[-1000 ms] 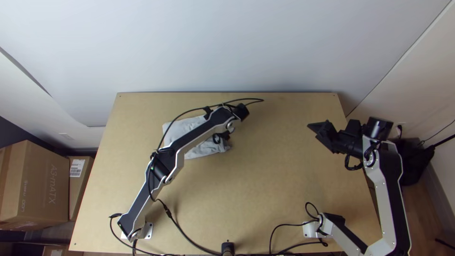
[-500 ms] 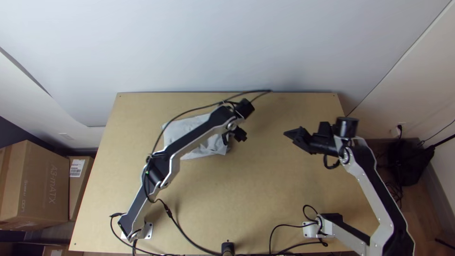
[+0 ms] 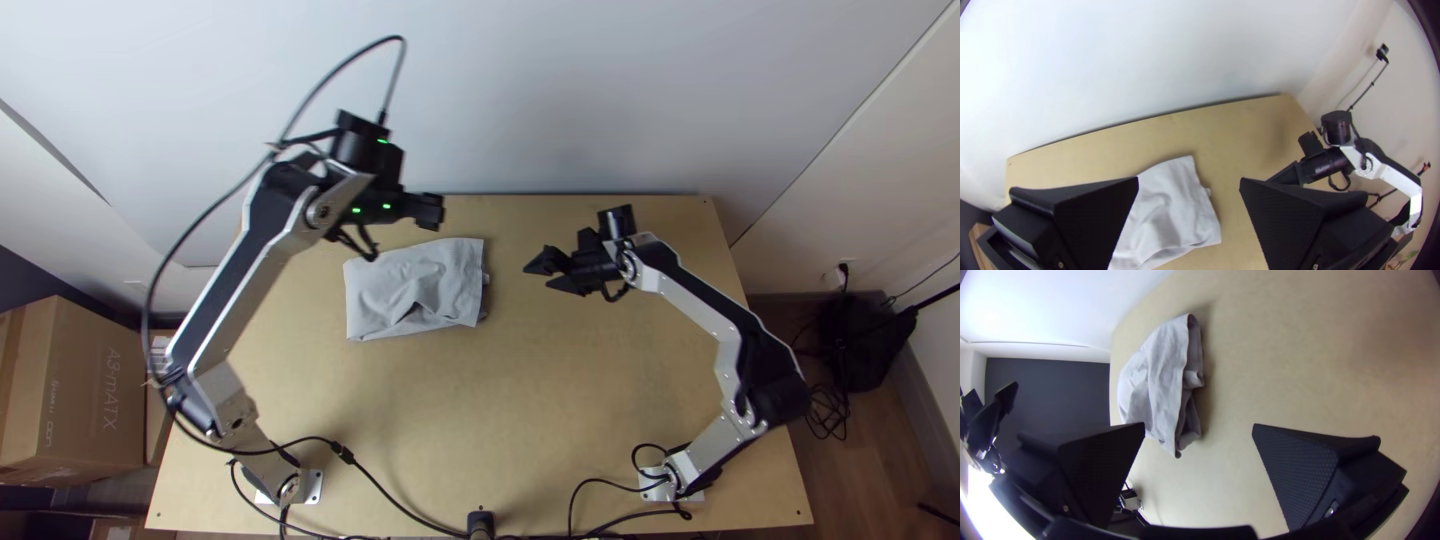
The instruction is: Fold the t-shirt
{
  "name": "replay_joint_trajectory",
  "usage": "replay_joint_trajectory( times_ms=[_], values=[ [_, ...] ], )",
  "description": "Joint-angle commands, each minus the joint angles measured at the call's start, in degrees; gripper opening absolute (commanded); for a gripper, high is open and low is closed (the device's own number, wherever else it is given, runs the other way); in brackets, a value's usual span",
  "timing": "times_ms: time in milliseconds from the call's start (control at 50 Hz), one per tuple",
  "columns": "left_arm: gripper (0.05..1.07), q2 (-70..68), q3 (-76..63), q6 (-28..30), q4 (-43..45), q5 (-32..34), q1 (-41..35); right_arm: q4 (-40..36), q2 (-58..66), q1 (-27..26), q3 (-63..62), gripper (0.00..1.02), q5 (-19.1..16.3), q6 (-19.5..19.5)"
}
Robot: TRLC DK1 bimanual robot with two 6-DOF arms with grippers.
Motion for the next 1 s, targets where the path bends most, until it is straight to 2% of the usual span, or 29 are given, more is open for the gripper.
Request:
replay_joint_trajectory(
  times_ms=[0, 140, 380, 520, 620, 660, 740, 800, 880, 980],
  values=[
    [1.03, -6.0, -4.64, -0.92, -1.72, 2.0, 4.14, 0.32, 6.24, 2.62, 6.68, 0.99, 0.69, 0.95],
    [1.03, -13.74, -10.97, 1.45, -1.72, 4.2, 11.26, -0.74, 13.71, 5.52, 14.68, 0.99, 1.48, 1.03],
    [1.03, -23.67, -20.81, 5.94, -1.72, 14.39, 27.26, -4.87, 25.4, 9.91, 27.6, 0.99, 2.18, 0.68],
    [1.03, -28.06, -25.82, 8.31, -1.72, 16.24, 33.15, -8.56, 31.99, 12.02, 35.42, 0.99, 2.45, -0.55],
    [1.03, -30.61, -28.63, 10.07, -1.72, 20.02, 38.68, -12.16, 36.65, 13.95, 42.37, 0.98, 2.45, -1.43],
    [1.03, -31.58, -29.69, 10.59, -1.72, 20.37, 40.18, -14.18, 38.58, 14.83, 45.44, 0.92, 2.45, -1.78],
    [1.03, -32.9, -31.01, 11.82, -2.16, 20.63, 42.46, -17.96, 42.01, 16.5, 50.8, 0.71, 2.36, -3.01],
    [1.03, -33.34, -31.27, 12.88, -2.69, 21.6, 44.48, -19.37, 44.29, 17.56, 53.79, 0.46, 2.36, -3.54],
    [1.03, -33.51, -31.18, 13.76, -2.78, 22.57, 46.86, -19.46, 46.23, 18.35, 54.67, 0.01, 2.36, -3.8],
    [1.03, -33.6, -31.01, 14.73, -3.13, 23.18, 48.7, -22.18, 46.58, 18.61, 54.14, 0.02, 2.45, -5.91]
  ],
)
